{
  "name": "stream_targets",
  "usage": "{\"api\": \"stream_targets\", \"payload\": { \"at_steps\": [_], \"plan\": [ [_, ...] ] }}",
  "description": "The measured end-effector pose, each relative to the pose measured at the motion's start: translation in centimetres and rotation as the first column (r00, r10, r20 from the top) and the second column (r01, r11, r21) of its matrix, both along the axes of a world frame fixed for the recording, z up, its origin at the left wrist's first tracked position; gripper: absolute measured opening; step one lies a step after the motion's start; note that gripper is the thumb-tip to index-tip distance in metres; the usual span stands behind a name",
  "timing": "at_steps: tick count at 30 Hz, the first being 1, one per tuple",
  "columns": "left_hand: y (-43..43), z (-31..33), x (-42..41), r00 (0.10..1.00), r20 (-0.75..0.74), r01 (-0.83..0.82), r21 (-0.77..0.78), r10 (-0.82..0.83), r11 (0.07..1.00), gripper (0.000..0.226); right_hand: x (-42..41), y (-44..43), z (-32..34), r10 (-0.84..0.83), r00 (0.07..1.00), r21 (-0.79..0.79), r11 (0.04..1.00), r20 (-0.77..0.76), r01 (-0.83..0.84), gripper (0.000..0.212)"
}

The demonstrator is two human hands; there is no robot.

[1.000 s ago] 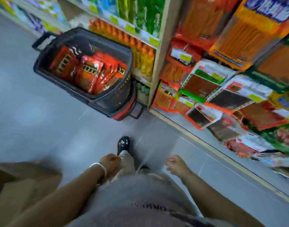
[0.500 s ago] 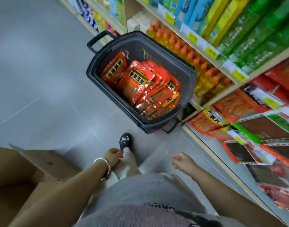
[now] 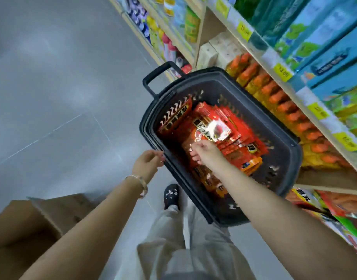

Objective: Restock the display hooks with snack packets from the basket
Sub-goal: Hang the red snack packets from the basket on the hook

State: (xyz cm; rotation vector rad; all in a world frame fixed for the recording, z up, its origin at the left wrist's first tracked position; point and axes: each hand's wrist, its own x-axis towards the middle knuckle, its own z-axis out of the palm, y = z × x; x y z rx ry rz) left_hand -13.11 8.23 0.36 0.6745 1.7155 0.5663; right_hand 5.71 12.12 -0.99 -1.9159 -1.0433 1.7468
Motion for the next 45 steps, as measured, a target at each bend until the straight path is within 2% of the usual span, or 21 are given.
{"api": "stream_targets", "payload": {
  "at_steps": [4,6,9,14,16,19,21,24,26,28,31,33,34,37,38,39,40,41,42,43,45],
  "plan": [
    [3.3,-1.4,0.4,0.983,0.043,-0.185,0.097,0.181,0.978,0.013,-3.4,7.3,-3.3,-0.100,0.995,-0.060,0.993,0.010,0.101,0.031],
    [4.3,-2.2,0.4,0.981,0.056,-0.192,0.122,0.186,0.974,0.015,-5.0,9.6,-4.9,-0.119,0.992,-0.085,0.989,0.035,0.121,0.036],
    [5.1,-3.2,0.0,0.991,0.050,-0.131,0.138,0.125,0.982,0.015,-6.6,11.3,-7.1,-0.098,0.993,-0.123,0.987,0.068,0.106,0.040],
    [5.7,-4.0,-0.3,0.994,0.028,-0.108,0.178,0.105,0.978,0.020,-5.3,11.0,-9.7,-0.140,0.985,-0.106,0.983,0.099,0.150,0.020],
    [5.8,-4.0,-0.1,0.999,0.008,-0.054,0.180,0.054,0.982,0.023,-3.3,9.6,-10.3,-0.174,0.975,-0.113,0.975,0.141,0.190,0.017],
    [5.8,-4.2,0.7,0.999,-0.008,0.047,0.143,-0.046,0.989,0.025,1.1,6.2,-11.5,-0.186,0.937,-0.144,0.961,0.297,0.236,0.025],
    [5.8,-4.4,1.3,0.995,-0.027,0.101,0.124,-0.098,0.987,0.027,4.4,3.5,-11.9,-0.206,0.909,-0.166,0.945,0.362,0.280,0.020],
    [5.6,-4.5,2.4,0.987,-0.047,0.158,0.118,-0.153,0.980,0.029,8.0,0.3,-11.7,-0.313,0.880,-0.179,0.902,0.358,0.393,0.010],
    [5.5,-4.6,3.1,0.981,-0.018,0.195,0.113,-0.194,0.974,0.030,9.5,-1.2,-10.8,-0.348,0.867,-0.159,0.892,0.356,0.423,0.014],
    [5.5,-4.7,3.8,0.959,-0.035,0.285,0.107,-0.283,0.953,0.029,10.1,-2.3,-9.3,-0.333,0.866,-0.070,0.921,0.372,0.384,0.021],
    [5.9,-4.8,5.0,0.904,-0.098,0.425,0.116,-0.416,0.897,0.034,9.8,-2.9,-6.2,-0.202,0.888,0.115,0.979,0.414,0.169,0.017],
    [6.4,-4.5,5.7,0.832,-0.070,0.554,0.121,-0.550,0.824,0.051,8.9,-2.1,-4.2,-0.160,0.923,0.165,0.980,0.351,0.107,0.008],
    [6.6,-4.4,6.1,0.755,-0.072,0.656,0.105,-0.652,0.747,0.065,8.2,-1.6,-3.2,-0.159,0.941,0.167,0.979,0.298,0.113,0.007],
    [6.9,-4.1,7.0,0.410,-0.099,0.908,-0.047,-0.907,0.416,0.111,5.2,0.3,-0.3,-0.275,0.960,0.102,0.958,0.056,0.269,0.007],
    [6.8,-3.9,7.2,0.388,-0.072,0.920,-0.028,-0.919,0.391,0.113,4.1,0.9,0.5,-0.335,0.941,0.066,0.939,-0.042,0.337,0.007],
    [6.8,-3.8,7.4,0.467,-0.037,0.884,0.050,-0.883,0.465,0.101,3.1,1.5,1.2,-0.388,0.912,0.032,0.918,-0.133,0.395,0.007],
    [6.8,-3.8,7.4,0.614,-0.008,0.782,0.141,-0.789,0.607,0.077,2.4,2.1,1.5,-0.429,0.880,0.003,0.899,-0.206,0.439,0.007],
    [7.0,-3.7,7.2,0.767,0.000,0.630,0.194,-0.642,0.752,0.051,2.1,2.6,1.7,-0.452,0.855,-0.012,0.886,-0.254,0.464,0.008],
    [7.4,-3.6,7.0,0.877,-0.010,0.474,0.195,-0.481,0.859,0.030,2.0,3.0,1.7,-0.456,0.843,-0.011,0.881,-0.286,0.473,0.009],
    [7.9,-3.6,6.6,0.945,-0.012,0.325,0.166,-0.327,0.931,0.019,2.3,3.4,1.6,-0.446,0.842,0.005,0.883,-0.303,0.470,0.011],
    [9.2,-4.1,5.5,0.998,-0.028,0.058,0.077,-0.056,0.995,0.024,3.2,3.9,0.9,-0.460,0.841,0.016,0.875,-0.285,0.484,0.014]
  ]
}}
